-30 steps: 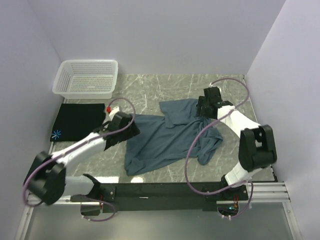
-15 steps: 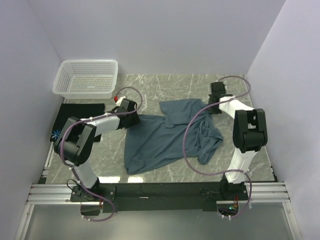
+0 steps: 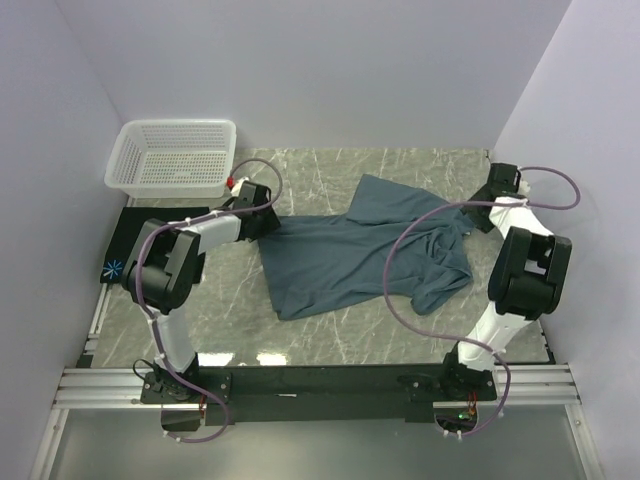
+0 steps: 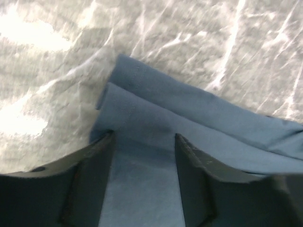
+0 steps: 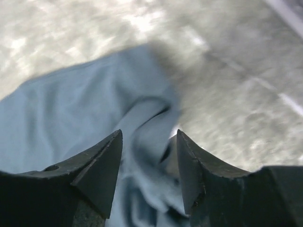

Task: Fold and stack the t-shirts
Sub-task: Flatten the tshirt out

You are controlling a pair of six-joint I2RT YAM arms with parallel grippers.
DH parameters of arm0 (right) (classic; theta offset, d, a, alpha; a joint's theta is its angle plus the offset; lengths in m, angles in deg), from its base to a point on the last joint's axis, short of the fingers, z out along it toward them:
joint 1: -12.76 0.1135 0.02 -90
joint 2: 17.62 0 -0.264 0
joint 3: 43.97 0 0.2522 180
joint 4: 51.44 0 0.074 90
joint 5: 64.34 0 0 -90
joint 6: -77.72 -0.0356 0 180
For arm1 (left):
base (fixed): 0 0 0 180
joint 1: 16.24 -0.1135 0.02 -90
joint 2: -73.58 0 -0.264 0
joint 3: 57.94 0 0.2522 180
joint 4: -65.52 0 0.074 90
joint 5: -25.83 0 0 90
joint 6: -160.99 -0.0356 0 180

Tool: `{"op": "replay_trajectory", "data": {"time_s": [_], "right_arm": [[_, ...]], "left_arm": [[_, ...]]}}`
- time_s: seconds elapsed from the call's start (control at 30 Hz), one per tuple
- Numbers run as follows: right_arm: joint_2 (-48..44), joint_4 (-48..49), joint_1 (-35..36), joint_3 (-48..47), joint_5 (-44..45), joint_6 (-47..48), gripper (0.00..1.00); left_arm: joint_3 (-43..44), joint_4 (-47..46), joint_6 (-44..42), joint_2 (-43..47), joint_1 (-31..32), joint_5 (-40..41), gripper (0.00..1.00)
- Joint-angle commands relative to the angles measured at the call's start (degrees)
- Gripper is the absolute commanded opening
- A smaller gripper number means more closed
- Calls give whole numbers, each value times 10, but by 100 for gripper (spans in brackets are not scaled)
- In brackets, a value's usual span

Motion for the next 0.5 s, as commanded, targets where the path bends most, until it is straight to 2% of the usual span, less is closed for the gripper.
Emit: {"op": "replay_trajectory", "data": {"time_s": [0.0,0.1,0.13,0.23,0.37,0.47], "right_arm": [[-85,40,41,38,-7,23,57],[-108,87,93,55,-60,91,56],[-104,81,108,47,-74,126,53],[-64,59,158,-4,-129,152,49],[-7,61,202,-61,-191,147,41],[52,47,224,-102,-227,128,40]], "left_arm": [[20,38,-30,-21,-6,12,62],[34,42,-41,4,-6,7,70],[36,46,-41,13,-5,2,72],[37,58,-44,60,4,13,79],[26,82,-58,124,56,53,82],[9,87,-61,156,95,46,82]]}}
